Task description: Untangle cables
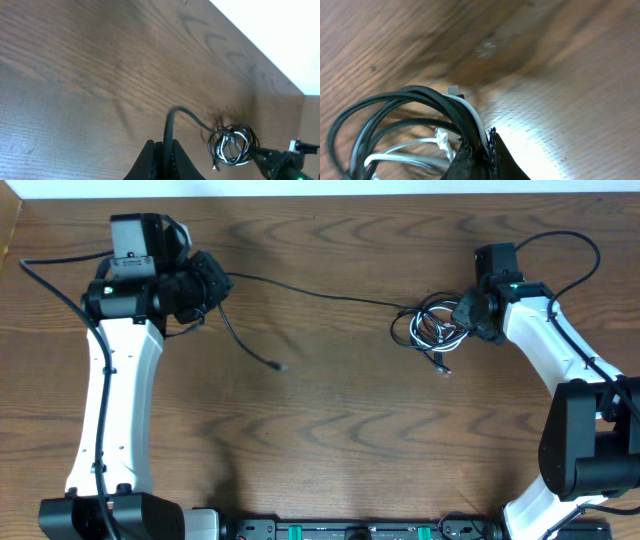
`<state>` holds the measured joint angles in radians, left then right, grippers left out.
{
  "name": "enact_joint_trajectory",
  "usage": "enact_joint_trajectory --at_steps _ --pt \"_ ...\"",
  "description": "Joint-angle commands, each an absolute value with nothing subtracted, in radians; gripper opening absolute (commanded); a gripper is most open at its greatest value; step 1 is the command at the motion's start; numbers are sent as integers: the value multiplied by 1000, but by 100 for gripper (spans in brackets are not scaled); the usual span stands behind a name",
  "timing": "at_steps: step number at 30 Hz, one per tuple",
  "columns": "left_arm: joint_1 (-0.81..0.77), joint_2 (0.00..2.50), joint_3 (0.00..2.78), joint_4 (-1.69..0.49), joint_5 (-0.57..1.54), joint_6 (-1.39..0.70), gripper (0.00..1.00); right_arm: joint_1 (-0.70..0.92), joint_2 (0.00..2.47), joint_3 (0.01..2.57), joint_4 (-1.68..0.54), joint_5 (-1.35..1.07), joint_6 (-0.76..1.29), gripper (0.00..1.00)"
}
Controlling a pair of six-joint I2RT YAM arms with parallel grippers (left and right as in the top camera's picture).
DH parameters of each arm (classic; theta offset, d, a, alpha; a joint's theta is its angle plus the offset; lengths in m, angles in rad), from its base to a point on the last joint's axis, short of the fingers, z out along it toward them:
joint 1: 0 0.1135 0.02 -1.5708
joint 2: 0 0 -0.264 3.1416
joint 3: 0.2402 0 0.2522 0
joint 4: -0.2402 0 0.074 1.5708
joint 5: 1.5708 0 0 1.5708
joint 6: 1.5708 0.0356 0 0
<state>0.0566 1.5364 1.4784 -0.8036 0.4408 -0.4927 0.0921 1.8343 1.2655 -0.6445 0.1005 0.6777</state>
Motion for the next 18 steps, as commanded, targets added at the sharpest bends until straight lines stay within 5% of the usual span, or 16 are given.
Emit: enact_joint_trajectory --at_steps 1,6,9,15,18 --pt "10 1594 1481 -809 398 -474 7 82 1835 1259 -618 -23 542 14" --pt "-41 1676 1481 -803 398 -471 9 82 1834 1267 -601 -118 453 49" --pt "-70 1713 1481 -795 399 -441 17 82 1834 1269 -594 -158 440 53" --pt "-128 1731 1481 -776 398 -297 58 82 1835 1269 -588 -175 488 43" --pt "-154 1731 1481 -770 399 -281 59 82 1835 1268 -595 -137 492 19"
